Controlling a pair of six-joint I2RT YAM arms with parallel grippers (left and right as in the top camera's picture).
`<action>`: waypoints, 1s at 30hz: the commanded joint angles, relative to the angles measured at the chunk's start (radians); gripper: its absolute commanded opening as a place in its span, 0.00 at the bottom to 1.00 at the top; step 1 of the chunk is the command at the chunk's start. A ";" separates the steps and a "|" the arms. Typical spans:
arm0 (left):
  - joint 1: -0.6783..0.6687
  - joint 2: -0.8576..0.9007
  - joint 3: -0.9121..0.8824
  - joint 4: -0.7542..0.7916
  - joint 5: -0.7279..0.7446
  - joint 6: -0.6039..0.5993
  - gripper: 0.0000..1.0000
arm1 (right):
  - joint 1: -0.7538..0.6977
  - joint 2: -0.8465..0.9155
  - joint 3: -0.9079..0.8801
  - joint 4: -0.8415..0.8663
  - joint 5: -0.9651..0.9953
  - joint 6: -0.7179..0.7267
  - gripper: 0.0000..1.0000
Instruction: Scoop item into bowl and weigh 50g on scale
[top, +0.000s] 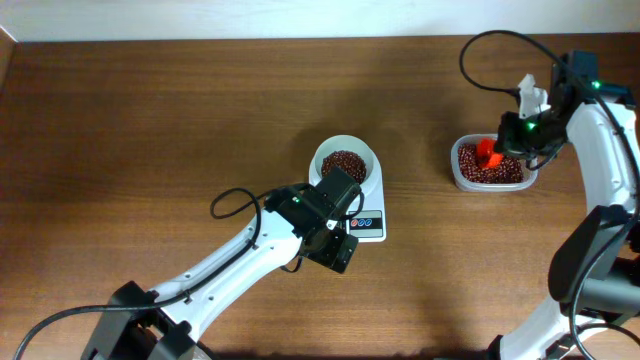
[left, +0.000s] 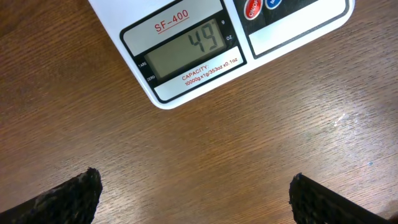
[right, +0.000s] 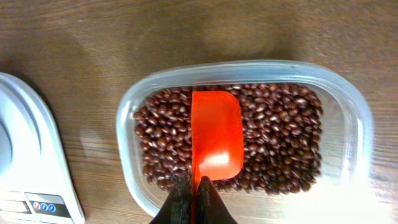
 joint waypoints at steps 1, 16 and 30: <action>-0.003 -0.010 -0.006 0.001 -0.009 0.002 0.99 | -0.017 0.001 0.064 -0.035 0.001 0.005 0.04; -0.003 -0.010 -0.006 0.001 -0.009 0.002 0.99 | -0.154 0.001 0.116 -0.154 -0.302 -0.311 0.04; -0.003 -0.010 -0.006 0.001 -0.009 0.002 0.99 | -0.157 0.001 0.116 -0.159 -0.314 -0.494 0.04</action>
